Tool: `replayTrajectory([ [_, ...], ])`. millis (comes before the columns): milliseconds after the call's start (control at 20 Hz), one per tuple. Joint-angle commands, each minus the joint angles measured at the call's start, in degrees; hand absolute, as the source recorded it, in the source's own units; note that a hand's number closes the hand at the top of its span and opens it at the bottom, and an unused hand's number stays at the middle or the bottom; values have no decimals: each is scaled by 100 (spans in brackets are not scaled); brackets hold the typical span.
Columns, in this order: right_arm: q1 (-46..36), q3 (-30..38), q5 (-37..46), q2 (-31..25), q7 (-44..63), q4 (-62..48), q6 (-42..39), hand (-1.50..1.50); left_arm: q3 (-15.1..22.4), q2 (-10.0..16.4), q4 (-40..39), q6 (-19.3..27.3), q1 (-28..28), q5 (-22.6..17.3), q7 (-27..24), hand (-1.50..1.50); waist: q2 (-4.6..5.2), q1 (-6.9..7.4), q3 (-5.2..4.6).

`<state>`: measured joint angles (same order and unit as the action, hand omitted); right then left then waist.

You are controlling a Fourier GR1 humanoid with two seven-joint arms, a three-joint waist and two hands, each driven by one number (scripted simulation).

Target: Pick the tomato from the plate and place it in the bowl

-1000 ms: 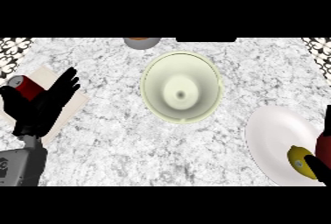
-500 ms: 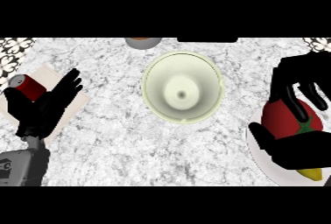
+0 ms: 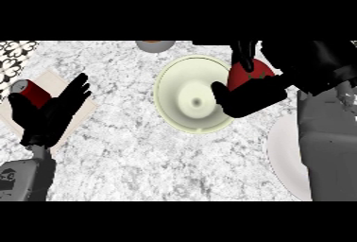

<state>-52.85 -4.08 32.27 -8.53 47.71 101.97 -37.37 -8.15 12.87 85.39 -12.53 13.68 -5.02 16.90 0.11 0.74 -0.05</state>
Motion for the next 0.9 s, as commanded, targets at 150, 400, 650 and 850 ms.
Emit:
replayTrajectory([
  [150,-698,-126,952,324,-473,-2042,1215,150,42,-44,112,7,-43,3,94,0,15,52,2],
  [400,-601,-9,1187,448,-1478,-3359,2200,150,-105,88,-129,-77,93,-15,-70,0,30,25,2],
  [650,-905,397,954,413,-2724,-4993,2717,150,14,30,42,-127,-24,-9,-4,0,64,109,4],
  [850,-1420,446,1141,701,-3125,-6337,3236,150,34,-69,61,-40,53,-3,-25,0,103,250,2],
])
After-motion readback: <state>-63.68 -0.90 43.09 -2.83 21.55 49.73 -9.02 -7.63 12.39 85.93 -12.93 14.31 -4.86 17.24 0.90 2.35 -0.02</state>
